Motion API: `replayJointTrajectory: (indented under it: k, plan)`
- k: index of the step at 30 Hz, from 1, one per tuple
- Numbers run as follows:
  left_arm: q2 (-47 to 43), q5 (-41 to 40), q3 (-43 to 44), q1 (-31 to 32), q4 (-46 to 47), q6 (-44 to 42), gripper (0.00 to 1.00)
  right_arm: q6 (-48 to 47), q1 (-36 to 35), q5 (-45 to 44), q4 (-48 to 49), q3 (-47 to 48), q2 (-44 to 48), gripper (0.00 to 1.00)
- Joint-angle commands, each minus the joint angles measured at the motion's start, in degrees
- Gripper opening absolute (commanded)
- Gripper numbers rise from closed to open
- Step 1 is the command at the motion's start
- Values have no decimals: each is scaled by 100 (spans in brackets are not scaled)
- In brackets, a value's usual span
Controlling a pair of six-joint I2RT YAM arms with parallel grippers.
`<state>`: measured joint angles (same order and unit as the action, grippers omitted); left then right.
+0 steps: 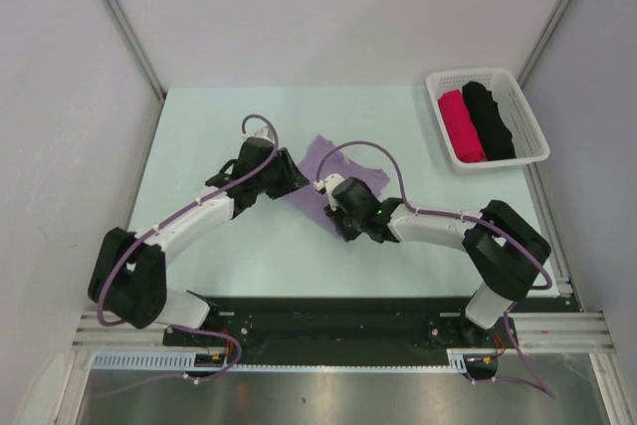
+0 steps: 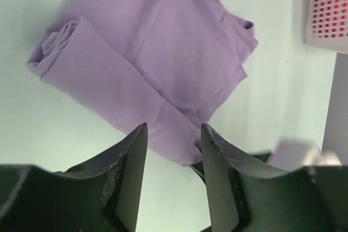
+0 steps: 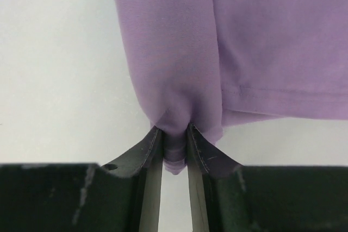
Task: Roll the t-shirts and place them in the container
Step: Roll the T-shirt to the center of the board.
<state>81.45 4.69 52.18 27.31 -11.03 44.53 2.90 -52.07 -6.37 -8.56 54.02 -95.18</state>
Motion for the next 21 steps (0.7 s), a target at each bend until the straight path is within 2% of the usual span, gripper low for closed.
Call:
replayJointTrajectory:
  k: [1, 5, 9, 14, 21]
  plan:
    - [-445, 23, -164, 11, -216, -322, 47, 290, 618, 1854, 47, 179, 131, 25]
    - [-516, 260, -586, 46, 92, -244, 38, 624, 1312, 2824, 222, 179, -9, 26]
    - [-385, 313, -850, 230, 276, -208, 30, 1001, 1718, 3519, 407, 179, -220, 25]
    - [-51, 348, -763, 380, 540, -77, 29, 1345, 2017, 4161, 653, 179, -458, 25]
    - [537, 331, -166, 477, 584, -6, 30, 1626, 2333, 4320, 689, 179, -599, 25]
